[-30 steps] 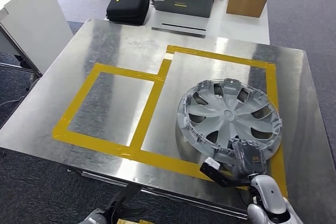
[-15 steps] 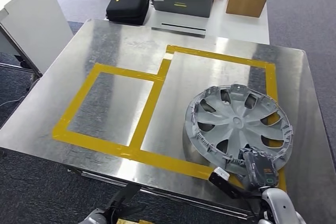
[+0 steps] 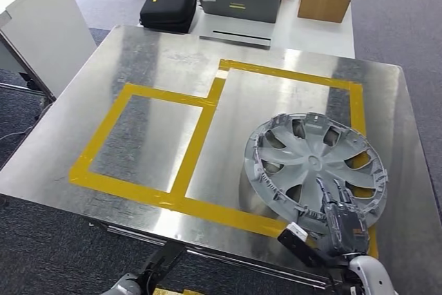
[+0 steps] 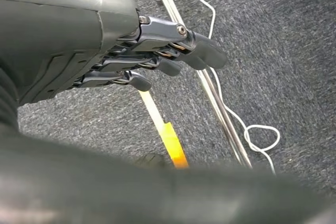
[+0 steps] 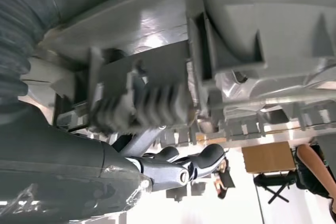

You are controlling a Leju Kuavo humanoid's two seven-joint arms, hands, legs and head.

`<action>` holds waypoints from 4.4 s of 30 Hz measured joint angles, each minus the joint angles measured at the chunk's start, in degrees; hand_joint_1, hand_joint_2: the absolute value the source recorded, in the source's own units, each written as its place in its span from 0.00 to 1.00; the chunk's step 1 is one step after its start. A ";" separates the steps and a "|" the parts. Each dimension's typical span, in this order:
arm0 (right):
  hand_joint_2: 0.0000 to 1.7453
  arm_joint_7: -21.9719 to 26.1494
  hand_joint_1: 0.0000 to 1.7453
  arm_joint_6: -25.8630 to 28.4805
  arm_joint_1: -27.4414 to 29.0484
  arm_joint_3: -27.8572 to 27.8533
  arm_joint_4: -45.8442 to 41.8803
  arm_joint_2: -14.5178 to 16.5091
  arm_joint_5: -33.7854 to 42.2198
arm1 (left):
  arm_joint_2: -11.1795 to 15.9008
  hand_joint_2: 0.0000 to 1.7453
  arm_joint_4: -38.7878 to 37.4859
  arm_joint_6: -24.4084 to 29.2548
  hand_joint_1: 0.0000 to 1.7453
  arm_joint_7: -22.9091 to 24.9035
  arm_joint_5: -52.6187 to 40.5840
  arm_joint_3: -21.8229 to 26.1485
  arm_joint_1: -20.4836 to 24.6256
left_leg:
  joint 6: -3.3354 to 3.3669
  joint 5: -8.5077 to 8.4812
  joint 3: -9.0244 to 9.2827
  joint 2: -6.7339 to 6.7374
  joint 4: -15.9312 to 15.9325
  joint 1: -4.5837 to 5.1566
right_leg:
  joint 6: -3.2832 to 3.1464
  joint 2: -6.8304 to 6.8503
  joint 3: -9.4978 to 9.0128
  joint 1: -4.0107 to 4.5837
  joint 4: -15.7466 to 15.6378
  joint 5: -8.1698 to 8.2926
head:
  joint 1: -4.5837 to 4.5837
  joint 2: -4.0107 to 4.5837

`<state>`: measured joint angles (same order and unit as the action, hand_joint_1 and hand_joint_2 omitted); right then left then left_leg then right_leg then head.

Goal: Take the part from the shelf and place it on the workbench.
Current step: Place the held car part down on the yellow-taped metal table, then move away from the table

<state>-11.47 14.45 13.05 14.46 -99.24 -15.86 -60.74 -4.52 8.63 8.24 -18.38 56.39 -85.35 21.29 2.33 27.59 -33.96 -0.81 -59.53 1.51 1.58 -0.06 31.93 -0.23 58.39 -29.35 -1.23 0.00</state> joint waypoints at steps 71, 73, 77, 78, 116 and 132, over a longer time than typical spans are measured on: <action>0.50 23.64 0.00 24.47 4.31 -59.44 26.77 35.59 40.98 | 2.35 0.00 -0.13 10.99 0.00 -10.74 14.78 8.41 -5.94 | 0.25 -0.88 4.08 1.01 4.94 -1.28 | 1.31 0.31 6.13 -0.52 8.93 -5.35 | -0.19 0.00; 0.00 29.97 0.00 24.38 -0.87 -66.31 39.21 36.05 40.27 | 2.43 0.00 -0.14 11.03 0.00 -10.94 15.17 8.41 -6.22 | 0.28 -2.35 2.03 1.20 4.72 -0.92 | 1.19 0.26 6.26 -0.44 14.15 -6.21 | -0.20 0.00; 0.00 32.23 0.00 23.51 -6.93 -75.60 56.91 36.46 39.35 | 2.42 0.00 -0.15 10.49 0.00 -12.44 15.48 8.41 -6.26 | -0.19 -4.74 -0.96 1.11 4.13 -0.50 | 0.09 0.16 -4.06 -0.14 3.74 -1.35 | -0.24 0.00; 0.00 32.23 0.00 23.37 -8.05 -76.74 59.75 36.44 39.29 | 2.41 0.00 -0.15 10.42 0.00 -12.61 15.49 8.41 -6.21 | -0.45 -5.32 -1.35 1.09 3.99 -0.41 | -0.16 0.12 -7.00 -0.03 -0.58 -1.96 | -0.24 0.00; 0.00 33.28 0.00 -4.54 -14.36 -81.34 80.06 33.45 27.48 | 2.89 0.00 -0.57 9.36 0.00 -12.49 19.38 8.20 -8.19 | -3.16 1.73 -5.12 -1.27 -5.36 -0.84 | -2.83 0.32 -5.52 0.00 -4.59 -0.16 | 0.63 0.00; 0.00 31.91 0.00 -4.88 -14.82 -79.63 82.45 32.45 22.58 | 4.77 0.00 -0.75 8.71 0.00 -14.62 21.12 7.38 -9.57 | -0.73 -1.51 1.92 0.64 3.08 -1.97 | 0.63 0.92 2.14 -0.51 10.02 -7.57 | 0.15 0.00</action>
<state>20.44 9.58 -1.78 -65.17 -16.79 16.58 -38.17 0.25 7.88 16.94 -32.99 77.51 -77.97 11.73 1.60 26.08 -32.04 -0.17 -56.45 -0.46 2.20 0.86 34.07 -0.74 68.41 -36.92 -1.08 0.00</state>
